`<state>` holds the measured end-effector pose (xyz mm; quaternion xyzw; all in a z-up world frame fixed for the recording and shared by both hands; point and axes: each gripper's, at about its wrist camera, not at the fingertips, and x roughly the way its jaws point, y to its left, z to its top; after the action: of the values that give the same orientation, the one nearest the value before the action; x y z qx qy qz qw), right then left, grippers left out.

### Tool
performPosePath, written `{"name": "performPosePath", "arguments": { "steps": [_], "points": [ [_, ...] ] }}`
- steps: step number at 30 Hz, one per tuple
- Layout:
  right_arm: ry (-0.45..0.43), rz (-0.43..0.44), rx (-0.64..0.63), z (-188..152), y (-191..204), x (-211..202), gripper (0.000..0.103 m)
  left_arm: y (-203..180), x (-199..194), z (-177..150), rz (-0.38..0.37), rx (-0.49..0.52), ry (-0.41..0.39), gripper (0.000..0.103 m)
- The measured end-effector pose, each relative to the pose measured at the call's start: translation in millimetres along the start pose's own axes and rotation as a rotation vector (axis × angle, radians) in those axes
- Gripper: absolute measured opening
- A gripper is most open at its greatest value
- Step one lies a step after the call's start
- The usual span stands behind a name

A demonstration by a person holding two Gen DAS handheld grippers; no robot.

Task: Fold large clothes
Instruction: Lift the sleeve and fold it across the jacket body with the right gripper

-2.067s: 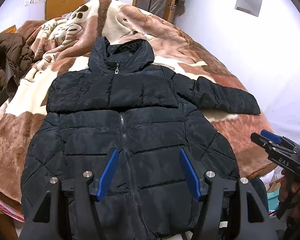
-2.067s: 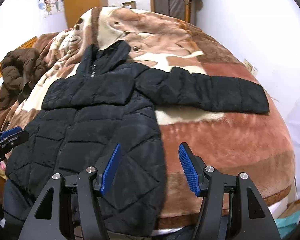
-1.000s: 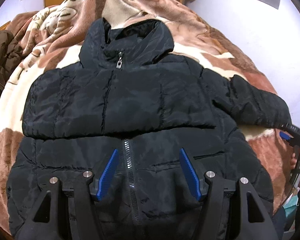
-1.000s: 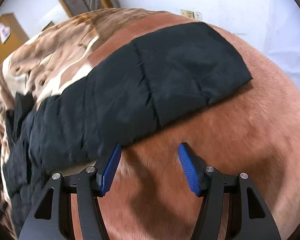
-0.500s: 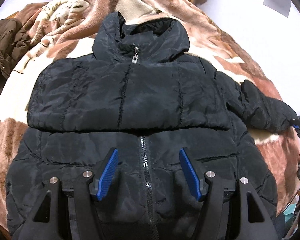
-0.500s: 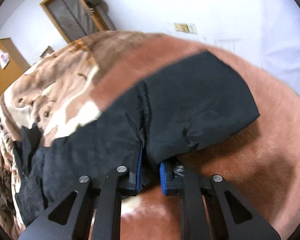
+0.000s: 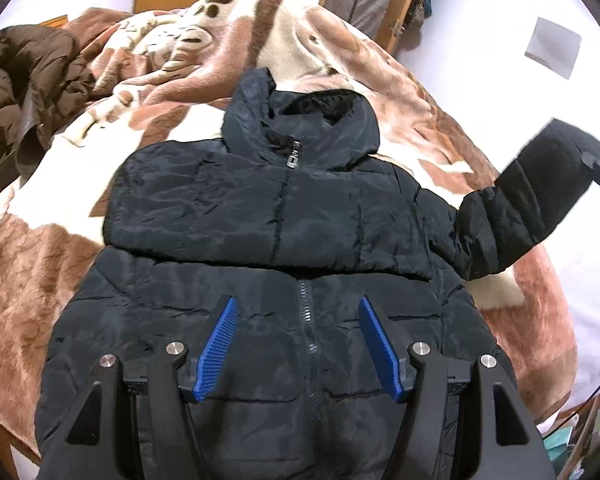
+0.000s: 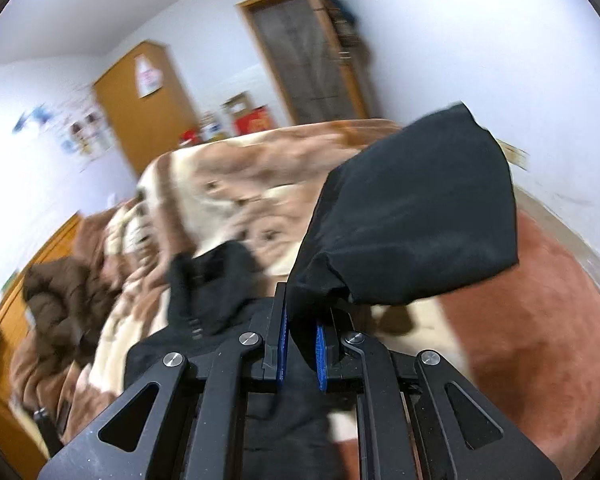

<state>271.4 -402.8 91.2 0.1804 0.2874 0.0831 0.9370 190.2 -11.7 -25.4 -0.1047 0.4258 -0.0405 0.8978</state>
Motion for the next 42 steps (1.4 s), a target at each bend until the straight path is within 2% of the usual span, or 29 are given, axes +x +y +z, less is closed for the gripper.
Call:
{"name": "performPosePath", "arguments": {
  "steps": [3,6,14,17,19,20,21,23,25,29,32,35,39,41,42],
  "points": [
    [0.046,0.044,-0.051,-5.9,36.1,22.9,0.011,15.7,-3.7,-4.7,0.007,-0.027,-0.003,0.065],
    [0.119,0.083,-0.089,-27.1,69.5,55.5,0.011,34.4,-2.5,-9.3,0.018,-0.058,0.001,0.065],
    [0.348,0.147,-0.183,-112.9,130.8,148.1,0.011,82.8,10.0,-17.2,0.055,-0.133,0.019,0.065],
    [0.440,0.155,-0.202,-140.5,137.3,182.6,0.017,91.9,13.9,-18.1,0.061,-0.142,0.026,0.065],
    [0.481,0.159,-0.200,-155.4,136.0,197.5,0.024,94.4,14.5,-17.9,0.065,-0.137,0.027,0.065],
    [0.487,0.167,-0.196,-159.3,135.0,199.9,0.032,94.4,14.9,-16.9,0.066,-0.135,0.027,0.065],
    [0.491,0.180,-0.189,-161.3,133.7,199.7,0.040,94.1,15.4,-15.4,0.066,-0.134,0.027,0.065],
    [0.487,0.215,-0.181,-159.6,132.6,192.2,0.049,92.2,16.4,-10.5,0.061,-0.134,0.024,0.065],
    [0.463,0.238,-0.186,-151.0,130.6,178.0,0.052,88.1,17.8,-3.6,0.054,-0.128,0.021,0.065],
    [0.349,0.246,-0.177,-122.5,113.2,141.0,0.052,69.6,25.4,18.4,0.009,-0.100,0.010,0.068],
    [0.275,0.176,-0.155,-104.0,82.4,121.1,0.052,55.4,45.4,37.7,-0.049,-0.073,0.012,0.076],
    [0.238,0.082,-0.117,-93.9,42.0,112.4,0.052,49.1,86.4,57.6,-0.083,-0.077,0.055,0.076],
    [0.238,-0.045,-0.033,-92.3,-17.4,110.6,0.052,50.6,143.2,72.8,-0.081,-0.119,0.143,0.076],
    [0.245,-0.071,-0.028,-93.0,-29.4,113.9,0.051,50.9,158.7,75.9,-0.098,-0.129,0.163,0.073],
    [0.253,-0.080,-0.032,-94.5,-33.2,118.4,0.045,49.0,159.9,76.9,-0.103,-0.113,0.155,0.064]
  ]
}}
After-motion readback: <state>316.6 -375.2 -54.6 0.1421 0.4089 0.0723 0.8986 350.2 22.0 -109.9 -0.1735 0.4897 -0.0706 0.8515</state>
